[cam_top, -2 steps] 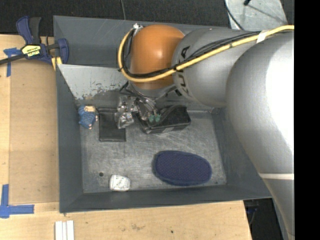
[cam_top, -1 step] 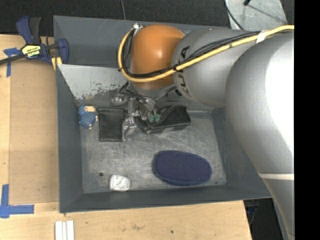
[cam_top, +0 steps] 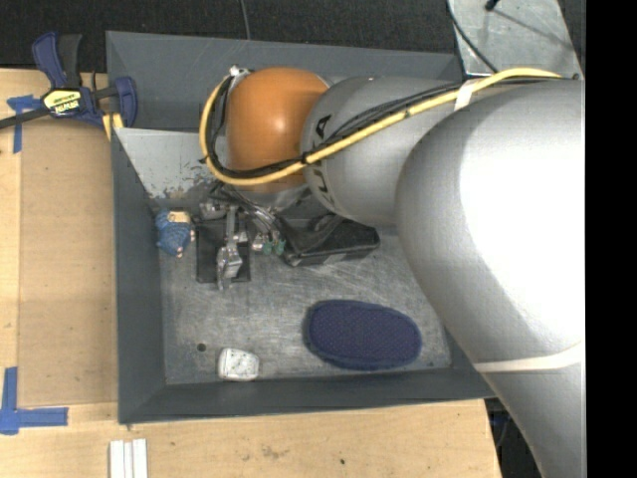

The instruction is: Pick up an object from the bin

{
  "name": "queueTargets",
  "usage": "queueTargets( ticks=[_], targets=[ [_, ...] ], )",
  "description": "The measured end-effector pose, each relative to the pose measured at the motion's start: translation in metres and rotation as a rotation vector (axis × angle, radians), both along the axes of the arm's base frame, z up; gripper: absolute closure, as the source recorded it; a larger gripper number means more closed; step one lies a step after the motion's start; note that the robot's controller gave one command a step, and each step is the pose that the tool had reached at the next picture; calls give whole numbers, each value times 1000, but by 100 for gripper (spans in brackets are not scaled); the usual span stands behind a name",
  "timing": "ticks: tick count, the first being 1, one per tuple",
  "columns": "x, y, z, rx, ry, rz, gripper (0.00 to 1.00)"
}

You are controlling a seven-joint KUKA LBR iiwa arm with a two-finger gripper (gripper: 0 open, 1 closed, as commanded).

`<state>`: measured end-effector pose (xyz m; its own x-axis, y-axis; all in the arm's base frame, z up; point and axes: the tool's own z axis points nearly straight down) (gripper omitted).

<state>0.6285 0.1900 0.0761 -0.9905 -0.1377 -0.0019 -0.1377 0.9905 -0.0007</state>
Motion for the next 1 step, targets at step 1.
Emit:
queueTargets(
  ticks=[1],
  targets=[
    [3, 0, 5, 5, -12, -2, 100]
  ],
)
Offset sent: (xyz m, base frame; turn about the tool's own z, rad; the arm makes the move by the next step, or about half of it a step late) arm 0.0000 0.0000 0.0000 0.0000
